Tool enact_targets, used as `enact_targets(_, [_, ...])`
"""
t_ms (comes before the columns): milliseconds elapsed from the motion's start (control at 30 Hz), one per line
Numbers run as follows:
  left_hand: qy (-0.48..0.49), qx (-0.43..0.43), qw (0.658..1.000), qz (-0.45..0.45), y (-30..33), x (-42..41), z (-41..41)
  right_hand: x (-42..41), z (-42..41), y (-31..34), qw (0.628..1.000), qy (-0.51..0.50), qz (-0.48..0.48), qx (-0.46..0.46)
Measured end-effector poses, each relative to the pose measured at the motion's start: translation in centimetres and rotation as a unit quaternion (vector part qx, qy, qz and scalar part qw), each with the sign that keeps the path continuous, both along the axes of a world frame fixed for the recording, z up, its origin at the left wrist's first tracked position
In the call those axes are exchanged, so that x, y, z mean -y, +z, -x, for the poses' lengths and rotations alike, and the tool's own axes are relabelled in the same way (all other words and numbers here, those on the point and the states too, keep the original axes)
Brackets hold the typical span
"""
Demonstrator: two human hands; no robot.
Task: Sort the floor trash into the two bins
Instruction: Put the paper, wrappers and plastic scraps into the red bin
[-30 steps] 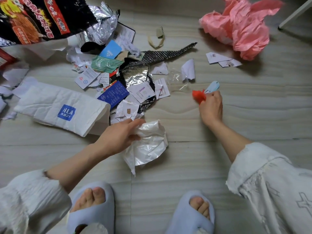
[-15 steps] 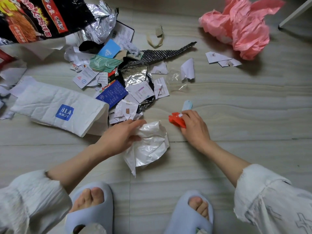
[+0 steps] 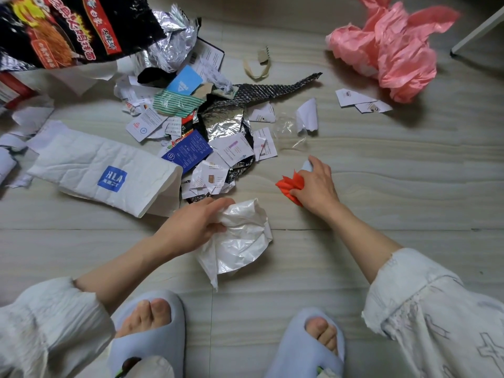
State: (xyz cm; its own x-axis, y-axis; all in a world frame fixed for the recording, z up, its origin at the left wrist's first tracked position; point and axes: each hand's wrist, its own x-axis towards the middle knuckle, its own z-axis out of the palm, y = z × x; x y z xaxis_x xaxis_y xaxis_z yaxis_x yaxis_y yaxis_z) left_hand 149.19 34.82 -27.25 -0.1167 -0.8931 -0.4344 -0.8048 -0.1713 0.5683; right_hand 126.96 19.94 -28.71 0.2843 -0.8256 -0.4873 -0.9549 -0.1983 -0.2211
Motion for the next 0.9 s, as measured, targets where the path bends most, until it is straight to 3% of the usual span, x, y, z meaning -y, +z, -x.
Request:
enact_targets(200, [-0.005,0.001,1.0,0.006,-0.3,0.1,0.0,0.0,-0.9,0.6,0.997,-0.066,0.029,0.032])
enact_targets(433, [-0.013,0.026,0.998,0.058,1.1,-0.2,0.3,-2.2,-0.9,2.2,0.994,0.054,0.087,0.026])
enact_targets(600, [-0.029,0.052,0.995,0.077,5.1,-0.8,-0.7,-3.4,-2.4,7.6,0.992,0.069,0.09,0.061])
enact_targets(800, [0.102,0.048,0.985,0.134,13.2,-4.1,-4.7,-4.9,-8.4,18.3,0.98,0.061,0.092,0.168])
enact_targets(900, [0.198,0.015,0.958,0.209,17.5,-7.2,-7.1,-7.6,-11.5,22.9,0.971,0.066,0.082,0.213])
